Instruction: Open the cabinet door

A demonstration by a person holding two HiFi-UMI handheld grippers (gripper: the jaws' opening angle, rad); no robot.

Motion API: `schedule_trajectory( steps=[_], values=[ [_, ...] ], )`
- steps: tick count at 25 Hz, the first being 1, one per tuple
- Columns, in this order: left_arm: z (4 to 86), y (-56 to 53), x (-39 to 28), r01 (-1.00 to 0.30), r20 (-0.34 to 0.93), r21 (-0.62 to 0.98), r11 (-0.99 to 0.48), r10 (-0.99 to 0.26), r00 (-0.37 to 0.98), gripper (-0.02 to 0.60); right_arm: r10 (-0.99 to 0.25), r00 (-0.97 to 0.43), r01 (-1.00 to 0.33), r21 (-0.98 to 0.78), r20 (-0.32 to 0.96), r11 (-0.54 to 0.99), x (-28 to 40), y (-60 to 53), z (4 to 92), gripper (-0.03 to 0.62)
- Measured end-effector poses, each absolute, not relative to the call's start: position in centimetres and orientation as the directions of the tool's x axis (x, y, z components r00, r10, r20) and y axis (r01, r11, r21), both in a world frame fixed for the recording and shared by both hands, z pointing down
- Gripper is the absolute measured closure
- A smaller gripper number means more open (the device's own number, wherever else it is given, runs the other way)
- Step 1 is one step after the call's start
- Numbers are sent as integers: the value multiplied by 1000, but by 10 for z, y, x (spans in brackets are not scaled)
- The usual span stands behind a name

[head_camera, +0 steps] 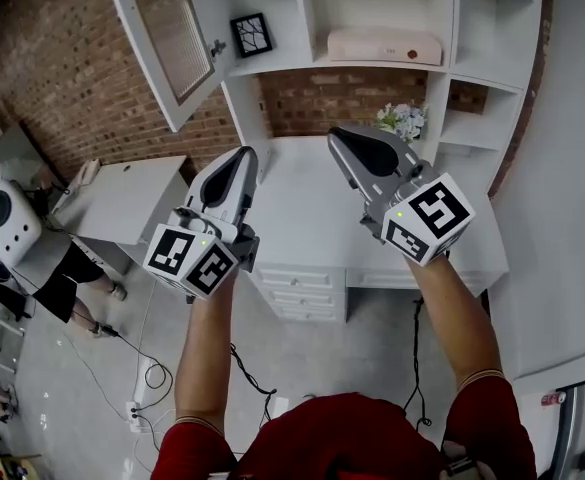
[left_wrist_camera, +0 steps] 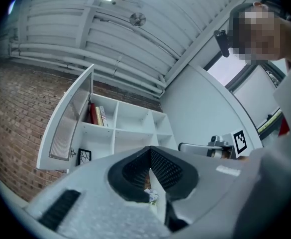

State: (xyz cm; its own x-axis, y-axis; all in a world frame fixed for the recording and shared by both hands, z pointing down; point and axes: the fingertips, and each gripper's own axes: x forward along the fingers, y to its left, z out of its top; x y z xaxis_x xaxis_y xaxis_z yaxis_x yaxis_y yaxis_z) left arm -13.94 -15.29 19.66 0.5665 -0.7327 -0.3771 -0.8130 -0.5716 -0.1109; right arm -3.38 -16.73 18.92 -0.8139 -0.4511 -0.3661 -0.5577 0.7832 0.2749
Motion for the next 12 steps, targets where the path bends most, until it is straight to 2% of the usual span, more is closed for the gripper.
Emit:
schedule_trajectory(
  steps=[12],
  values=[
    [201,-128,-139,-796,-366,-180,-578,-711,600,577,-484,-798,-582,255,-358,772,-38,-153,201,583]
  ],
)
